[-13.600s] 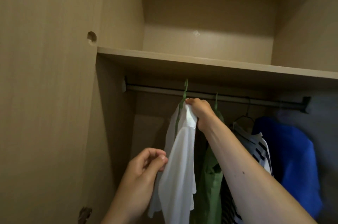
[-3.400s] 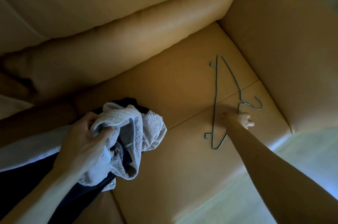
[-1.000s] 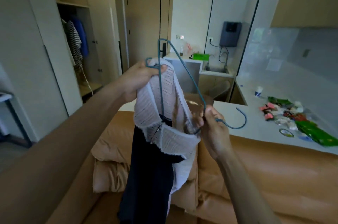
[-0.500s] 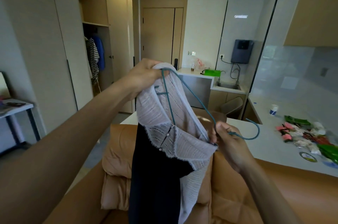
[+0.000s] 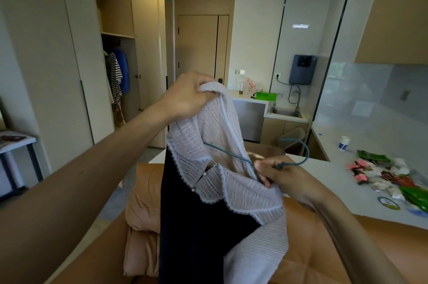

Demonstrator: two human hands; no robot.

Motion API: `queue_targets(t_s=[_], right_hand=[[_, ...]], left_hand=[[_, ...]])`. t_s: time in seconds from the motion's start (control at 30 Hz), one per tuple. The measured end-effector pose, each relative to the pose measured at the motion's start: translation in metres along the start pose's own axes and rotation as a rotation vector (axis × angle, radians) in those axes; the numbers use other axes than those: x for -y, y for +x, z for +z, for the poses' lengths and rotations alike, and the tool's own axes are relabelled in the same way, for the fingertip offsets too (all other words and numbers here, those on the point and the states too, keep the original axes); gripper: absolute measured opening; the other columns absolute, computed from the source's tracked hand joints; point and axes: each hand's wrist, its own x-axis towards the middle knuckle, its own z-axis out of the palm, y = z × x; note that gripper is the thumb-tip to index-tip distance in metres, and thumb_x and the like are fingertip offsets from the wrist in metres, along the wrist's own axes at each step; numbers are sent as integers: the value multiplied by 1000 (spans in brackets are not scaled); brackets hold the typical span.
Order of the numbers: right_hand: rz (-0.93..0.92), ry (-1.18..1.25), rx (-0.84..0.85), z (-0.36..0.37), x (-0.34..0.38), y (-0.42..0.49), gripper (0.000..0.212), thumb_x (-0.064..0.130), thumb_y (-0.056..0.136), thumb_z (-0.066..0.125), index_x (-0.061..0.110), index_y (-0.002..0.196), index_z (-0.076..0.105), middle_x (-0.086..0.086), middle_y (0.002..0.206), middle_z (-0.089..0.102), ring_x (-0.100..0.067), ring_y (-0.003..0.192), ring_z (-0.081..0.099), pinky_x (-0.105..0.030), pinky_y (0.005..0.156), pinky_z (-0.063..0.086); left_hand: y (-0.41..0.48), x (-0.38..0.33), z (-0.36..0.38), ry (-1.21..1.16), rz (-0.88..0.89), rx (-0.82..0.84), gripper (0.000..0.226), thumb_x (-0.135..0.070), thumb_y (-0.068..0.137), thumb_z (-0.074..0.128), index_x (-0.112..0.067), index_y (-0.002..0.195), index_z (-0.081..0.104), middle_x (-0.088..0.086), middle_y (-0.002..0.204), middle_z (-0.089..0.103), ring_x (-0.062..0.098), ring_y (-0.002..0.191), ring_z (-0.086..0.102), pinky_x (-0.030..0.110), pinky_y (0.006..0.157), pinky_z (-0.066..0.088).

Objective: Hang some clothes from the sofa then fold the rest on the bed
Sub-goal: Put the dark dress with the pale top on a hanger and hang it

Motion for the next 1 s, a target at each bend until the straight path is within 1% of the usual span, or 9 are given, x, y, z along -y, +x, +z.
queue_targets(t_s=[0.17,0.4,0.47,0.53,0.6,0.67,0.83,0.9,1.0], right_hand=[[36,-161,25,-17,30,14,49,28,104,53,8,59,57,-3,56,53,-5,53,47,-13,58,38],[74,-447,-101,-56,55,6,47,34,98,62,5,61,59,-10,59,48,-9,57,43,-22,59,35],[37,-517,-116,-43,58,16,47,32,98,63,-6,70,60,-18,62,50,-11,56,41,-24,56,34],[31,-580,-67,-22,60,24,47,30,98,64,-7,69,58,-12,54,46,-12,51,40,-29,55,33],[54,-637,22,-3,54,27,47,30,96,65,-6,67,56,-3,51,44,-13,48,39,-31,53,32],[40,-654,84,7,47,26,51,31,96,66,-8,66,54,-9,53,43,-17,50,40,-33,53,31],[-93,-392,-157,-18,69,17,53,36,99,62,-3,65,53,-13,53,41,-17,48,38,-27,50,34],[-133,-402,-223,-29,79,11,55,33,99,61,-5,63,47,-6,53,35,-15,47,33,-28,49,30],[-165,-438,-307,-35,84,6,53,32,99,62,12,55,42,3,50,32,-12,45,29,-27,49,26]], left_hand=[[3,-1,1,101,40,-74,20,-17,100,57,-10,96,75,11,90,71,28,87,64,31,68,44],[-6,4,-5,356,-36,-8,28,-18,100,55,-20,73,61,1,72,58,19,68,55,32,61,39],[-8,-12,5,296,-60,80,35,-12,99,51,-21,66,53,0,69,52,19,67,51,31,60,36],[-8,-27,12,141,-129,166,36,-10,99,51,-18,64,54,2,68,49,18,68,47,31,60,34],[-7,-36,9,-5,-198,179,31,-12,98,54,-17,68,58,4,72,53,18,71,50,32,64,34],[-6,-37,2,-88,-219,174,20,-16,96,58,-16,76,63,6,82,59,20,80,55,33,69,37],[-26,-21,0,-62,-145,404,10,-19,91,65,-11,95,69,12,95,67,30,90,65,34,74,46],[-33,-9,3,-58,-117,441,21,-28,87,70,-9,97,72,17,96,69,37,92,66,36,73,46],[-36,2,5,-32,-47,448,49,-47,73,69,-4,96,69,26,98,63,44,90,61,41,69,43]])
